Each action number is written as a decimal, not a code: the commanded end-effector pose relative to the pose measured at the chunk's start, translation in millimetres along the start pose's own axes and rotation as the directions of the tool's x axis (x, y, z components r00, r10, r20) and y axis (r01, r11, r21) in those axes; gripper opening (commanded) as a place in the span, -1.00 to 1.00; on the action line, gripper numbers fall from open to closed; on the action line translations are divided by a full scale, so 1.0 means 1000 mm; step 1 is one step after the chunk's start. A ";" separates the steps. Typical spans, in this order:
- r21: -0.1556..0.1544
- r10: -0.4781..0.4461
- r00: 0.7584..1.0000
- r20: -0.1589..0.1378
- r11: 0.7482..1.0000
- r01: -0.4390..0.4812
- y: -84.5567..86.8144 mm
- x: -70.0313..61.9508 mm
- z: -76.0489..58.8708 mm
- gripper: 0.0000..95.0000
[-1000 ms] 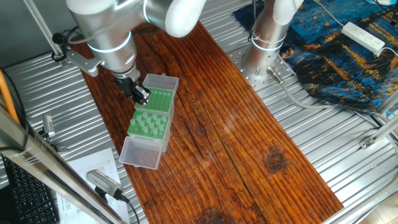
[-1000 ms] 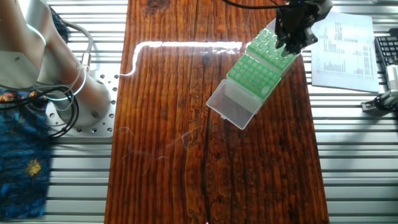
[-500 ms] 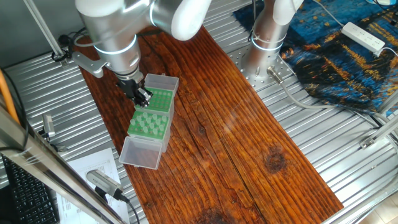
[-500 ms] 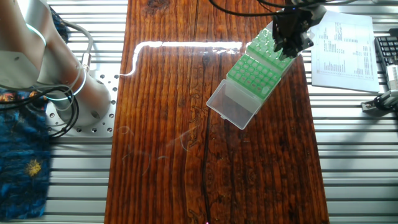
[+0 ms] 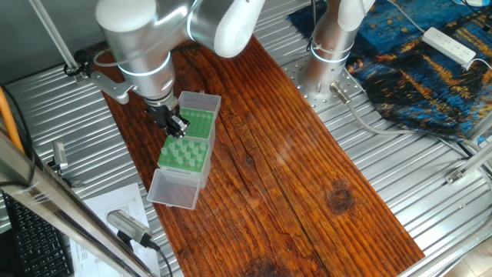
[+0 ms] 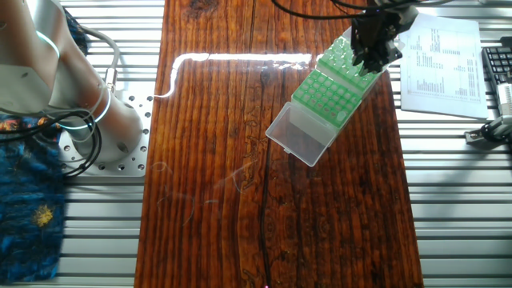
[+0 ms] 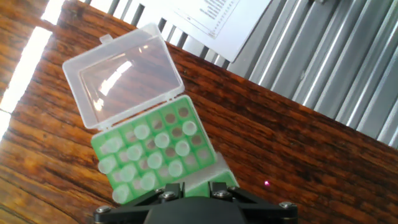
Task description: Transfer all large pipette tips from one holder to another
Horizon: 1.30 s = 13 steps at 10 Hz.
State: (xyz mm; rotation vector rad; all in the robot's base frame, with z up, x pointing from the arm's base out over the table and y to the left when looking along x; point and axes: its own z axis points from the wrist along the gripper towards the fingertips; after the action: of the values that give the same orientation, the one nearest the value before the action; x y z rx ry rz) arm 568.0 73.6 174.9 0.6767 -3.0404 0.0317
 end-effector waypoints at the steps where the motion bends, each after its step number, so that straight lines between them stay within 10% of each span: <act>1: 0.000 0.003 1.000 0.008 1.000 -0.003 0.002 0.003 0.002 -0.60; 13: -0.011 -0.006 1.000 0.017 1.000 0.006 0.009 0.002 0.013 -0.60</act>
State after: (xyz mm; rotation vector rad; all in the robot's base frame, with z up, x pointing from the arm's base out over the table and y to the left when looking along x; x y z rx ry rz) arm 561.9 80.1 162.2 0.6875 -3.0521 0.0105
